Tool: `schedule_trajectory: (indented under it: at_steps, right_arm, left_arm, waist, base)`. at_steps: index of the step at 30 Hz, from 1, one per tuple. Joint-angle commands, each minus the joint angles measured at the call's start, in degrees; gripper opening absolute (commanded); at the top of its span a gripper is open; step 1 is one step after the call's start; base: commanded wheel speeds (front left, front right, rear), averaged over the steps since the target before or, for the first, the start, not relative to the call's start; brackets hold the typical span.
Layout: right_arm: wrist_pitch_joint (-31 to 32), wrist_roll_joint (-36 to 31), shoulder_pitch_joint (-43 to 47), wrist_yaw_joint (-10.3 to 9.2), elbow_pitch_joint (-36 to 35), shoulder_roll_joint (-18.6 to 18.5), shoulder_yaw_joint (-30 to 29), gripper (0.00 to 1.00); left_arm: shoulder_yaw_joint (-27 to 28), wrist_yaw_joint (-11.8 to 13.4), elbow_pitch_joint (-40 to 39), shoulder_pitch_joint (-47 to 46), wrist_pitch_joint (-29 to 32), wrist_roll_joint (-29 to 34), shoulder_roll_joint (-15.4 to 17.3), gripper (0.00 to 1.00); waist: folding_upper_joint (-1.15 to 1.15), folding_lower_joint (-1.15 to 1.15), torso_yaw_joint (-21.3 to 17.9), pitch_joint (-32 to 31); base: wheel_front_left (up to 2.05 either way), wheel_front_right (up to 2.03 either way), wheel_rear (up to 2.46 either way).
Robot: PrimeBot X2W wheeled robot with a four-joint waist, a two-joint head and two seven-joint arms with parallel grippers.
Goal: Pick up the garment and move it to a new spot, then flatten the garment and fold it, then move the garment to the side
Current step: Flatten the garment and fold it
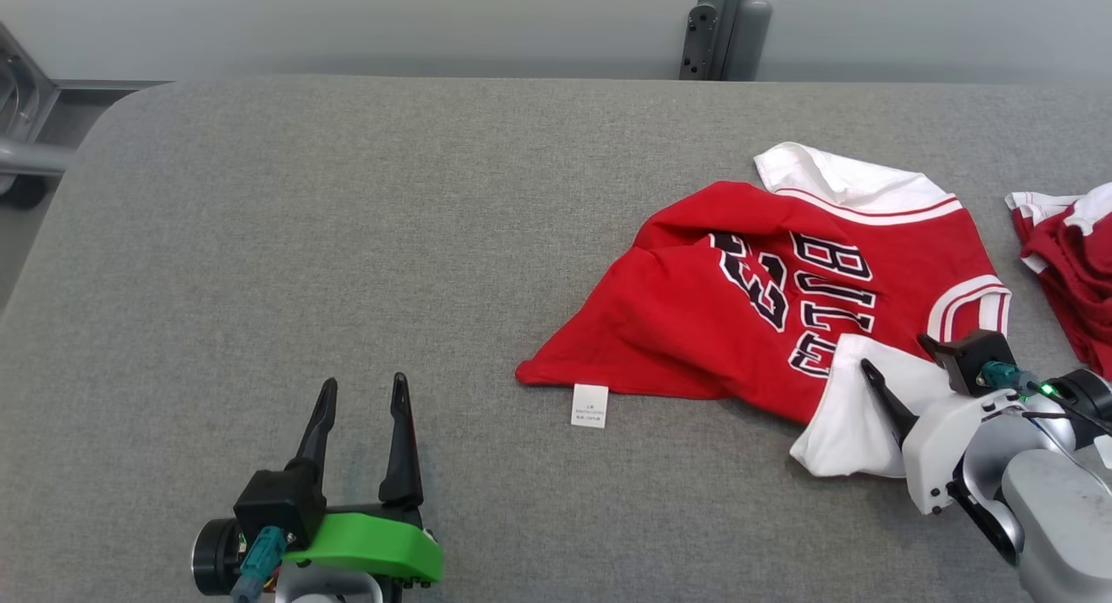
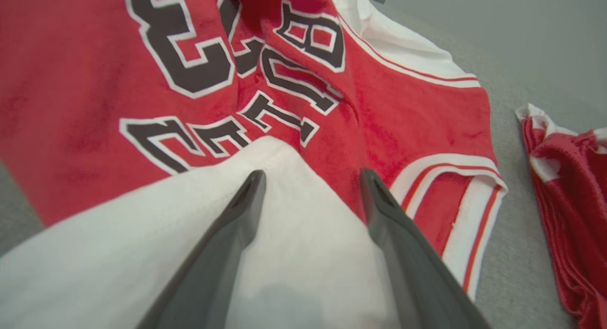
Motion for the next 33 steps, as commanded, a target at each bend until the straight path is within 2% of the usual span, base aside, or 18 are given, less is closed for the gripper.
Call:
schedule_trajectory:
  at_steps: [1, 7, 9, 11, 13, 19, 20, 33]
  right_arm:
    - [1.7, 0.5, -0.1, -0.04, 0.2, -0.7, -0.2, 1.0]
    - [7.1, 3.1, 2.1, -0.04, -3.6, -2.8, 0.6, 1.0]
    - [8.7, 4.1, 2.9, -0.04, -5.5, -3.4, 0.8, 0.93]
    - [10.3, 5.0, 4.0, -0.04, -7.5, -4.1, 0.7, 0.73]
    - [11.5, 5.9, 5.2, -0.04, -9.5, -4.8, 0.6, 0.68]
    - [14.3, 6.6, 8.1, -0.04, -14.9, -5.2, -0.1, 0.24]
    - [14.8, 6.5, 8.3, -0.04, -15.6, -5.0, -0.3, 0.0]
    - [9.7, 2.8, 11.6, -0.04, -24.5, -3.9, -4.5, 0.0]
  left_arm:
    - [0.2, 0.2, -0.2, -0.6, -0.2, -0.4, 0.1, 1.0]
    - [0.3, 0.5, -0.5, -0.5, -0.2, -0.6, 0.1, 1.0]
    - [0.2, 0.5, -0.6, -0.7, -0.2, -0.6, 0.1, 1.0]
    - [0.3, 0.6, -0.7, -0.7, -0.2, -0.6, 0.1, 1.0]
    - [0.3, 0.5, -0.7, -0.8, -0.2, -0.6, 0.1, 1.0]
    - [0.6, 0.4, -0.8, -1.0, -0.2, -0.5, 0.1, 1.0]
    - [0.5, 0.4, -0.7, -1.0, -0.2, -0.4, 0.1, 1.0]
    - [1.2, 0.4, -0.8, -0.6, -0.2, 0.1, 0.1, 1.0]
  waist:
    - [0.0, 0.0, -0.3, 0.0]
    - [0.0, 0.0, -1.3, 0.4]
    - [0.0, 0.0, -1.6, 0.5]
    - [0.0, 0.0, -1.8, 0.7]
    - [0.0, 0.0, -2.1, 0.8]
    - [0.0, 0.0, -3.0, 1.0]
    - [0.0, 0.0, -3.1, 1.1]
    - [0.0, 0.0, -5.6, 0.8]
  base:
    - [0.0, 0.0, 0.0]
    - [0.0, 0.0, 0.0]
    - [0.0, 0.0, 0.0]
    - [0.0, 0.0, 0.0]
    - [0.0, 0.0, 0.0]
    - [0.0, 0.0, 0.0]
    - [0.0, 0.0, 0.0]
    - [0.0, 0.0, 0.0]
